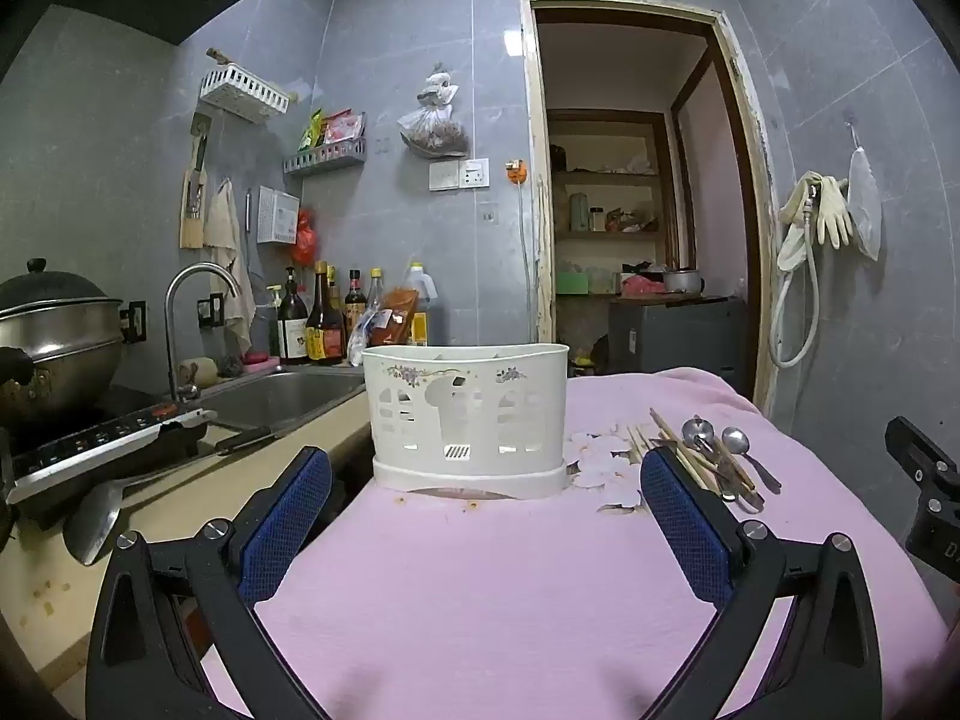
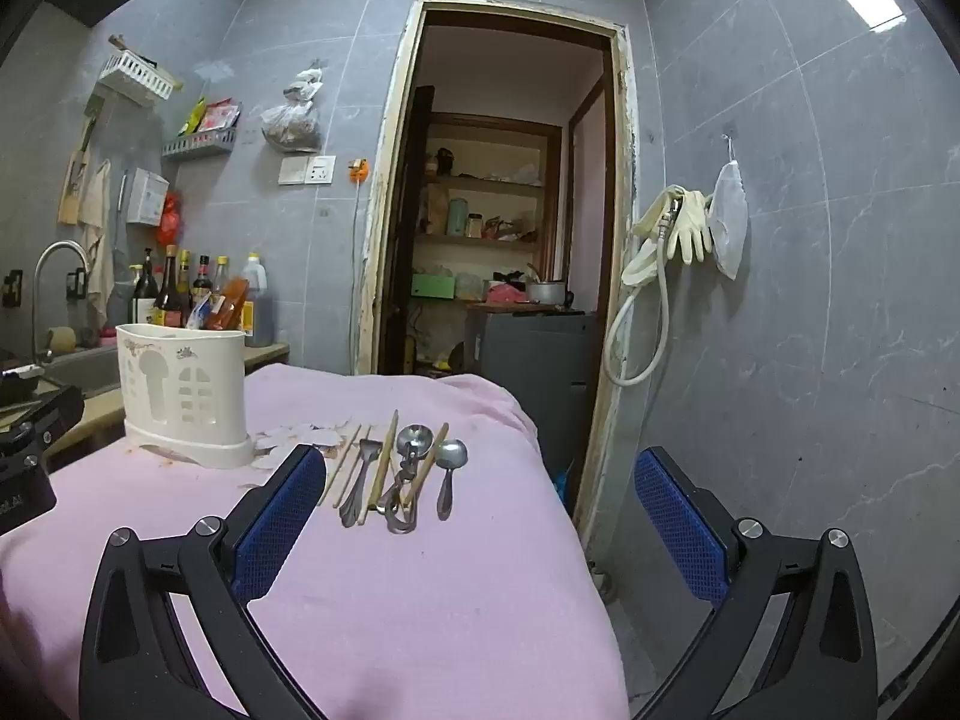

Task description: Organize utensils

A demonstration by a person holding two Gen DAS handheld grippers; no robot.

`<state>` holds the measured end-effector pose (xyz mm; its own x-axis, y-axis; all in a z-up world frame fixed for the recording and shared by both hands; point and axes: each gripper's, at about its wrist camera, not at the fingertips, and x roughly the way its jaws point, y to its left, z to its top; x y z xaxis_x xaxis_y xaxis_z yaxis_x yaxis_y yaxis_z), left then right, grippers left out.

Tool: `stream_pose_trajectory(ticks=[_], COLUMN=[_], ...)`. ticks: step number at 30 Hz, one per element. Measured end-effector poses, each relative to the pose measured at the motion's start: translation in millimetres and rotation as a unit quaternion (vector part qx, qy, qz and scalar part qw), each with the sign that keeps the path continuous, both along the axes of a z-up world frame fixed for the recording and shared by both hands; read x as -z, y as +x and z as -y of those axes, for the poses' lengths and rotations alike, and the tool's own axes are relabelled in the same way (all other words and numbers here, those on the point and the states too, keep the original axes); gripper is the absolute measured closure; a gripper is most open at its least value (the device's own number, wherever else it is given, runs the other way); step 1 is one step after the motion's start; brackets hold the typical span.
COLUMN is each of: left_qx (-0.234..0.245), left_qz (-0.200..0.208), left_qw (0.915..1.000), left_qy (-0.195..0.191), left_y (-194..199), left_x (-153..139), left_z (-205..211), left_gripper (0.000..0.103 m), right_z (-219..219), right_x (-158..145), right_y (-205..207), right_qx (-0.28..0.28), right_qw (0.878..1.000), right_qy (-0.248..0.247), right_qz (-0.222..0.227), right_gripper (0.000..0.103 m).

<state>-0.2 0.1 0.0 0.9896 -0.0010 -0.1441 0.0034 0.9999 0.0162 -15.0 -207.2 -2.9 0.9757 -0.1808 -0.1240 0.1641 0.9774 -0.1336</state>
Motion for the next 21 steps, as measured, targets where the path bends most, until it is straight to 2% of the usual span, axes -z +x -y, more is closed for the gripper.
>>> stream_pose_trajectory(ticks=[2,3,21], left_qx=[-0.002,0.001,0.003], left_qz=[0.003,-0.01,-0.011], left_qw=[1.0,0.9999,0.9999], left_qy=[0.003,0.001,0.002], left_y=[-1.6,1.0,2.0], left_x=[-0.4,-0.3,3.4], left_z=[0.0,0.1,-0.6], left_gripper=[0.002,0.002,0.002], right_z=[0.3,0.4,0.7], right_x=[-0.2,-0.2,0.6], right_y=[0.5,0.6,0.7], right_qx=[0.0,0.0,0.0], right_qw=[1.0,1.0,1.0], right_qy=[0.001,0.002,0.005], right_qz=[-0.001,-0.001,-0.009], right_gripper=[0.0,0.0,0.0])
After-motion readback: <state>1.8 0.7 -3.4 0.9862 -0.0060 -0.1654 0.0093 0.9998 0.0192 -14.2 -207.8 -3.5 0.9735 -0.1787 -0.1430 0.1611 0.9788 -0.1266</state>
